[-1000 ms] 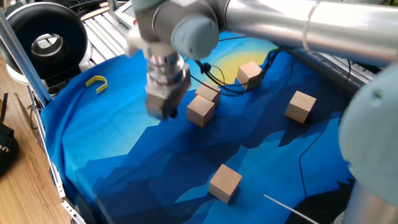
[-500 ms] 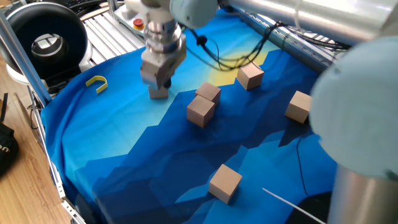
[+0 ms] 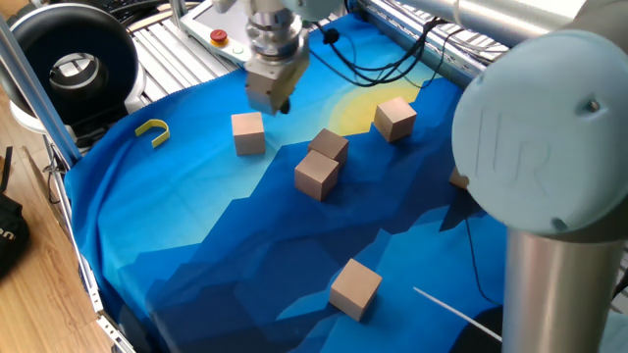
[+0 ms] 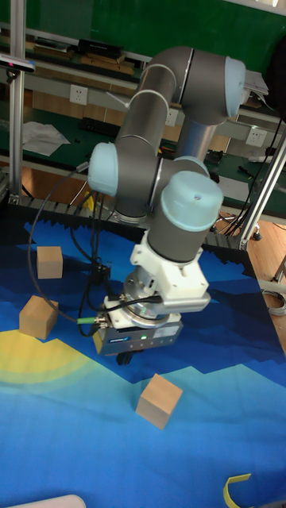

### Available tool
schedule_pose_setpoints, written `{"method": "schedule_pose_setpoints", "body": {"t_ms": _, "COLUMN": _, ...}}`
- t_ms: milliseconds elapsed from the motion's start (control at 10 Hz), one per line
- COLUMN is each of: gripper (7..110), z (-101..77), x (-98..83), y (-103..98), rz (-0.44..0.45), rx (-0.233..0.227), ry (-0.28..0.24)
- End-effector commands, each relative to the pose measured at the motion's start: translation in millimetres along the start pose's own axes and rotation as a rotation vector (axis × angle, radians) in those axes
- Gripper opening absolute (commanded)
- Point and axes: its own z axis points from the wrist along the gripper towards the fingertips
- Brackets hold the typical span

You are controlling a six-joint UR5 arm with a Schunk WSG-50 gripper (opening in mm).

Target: Stack the blocks into a pyramid shape

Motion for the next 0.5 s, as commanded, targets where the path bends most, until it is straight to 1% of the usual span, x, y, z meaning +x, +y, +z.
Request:
{"method": "schedule_pose_setpoints", "body": {"t_ms": 0, "gripper": 7, "z": 18.8, "x": 21.1, "y": -4.6, "rz": -0.033, "rx": -0.053, "ry": 0.028}}
{"method": "schedule_pose_setpoints", "body": {"t_ms": 100, "gripper": 7, "z": 20.4, "x": 25.6, "y": -8.1, "rz": -0.059, "rx": -0.039, "ry": 0.045}}
{"method": "schedule_pose_setpoints", "body": {"t_ms": 300, "gripper": 7, "z": 16.2, "x": 29.3, "y": 11.1, "rz": -0.045, "rx": -0.119, "ry": 0.055}}
{"method": "schedule_pose_setpoints", "body": {"t_ms": 400, "gripper": 7, "z": 14.2, "x": 37.1, "y": 22.0, "rz": -0.052, "rx": -0.163, "ry": 0.084}}
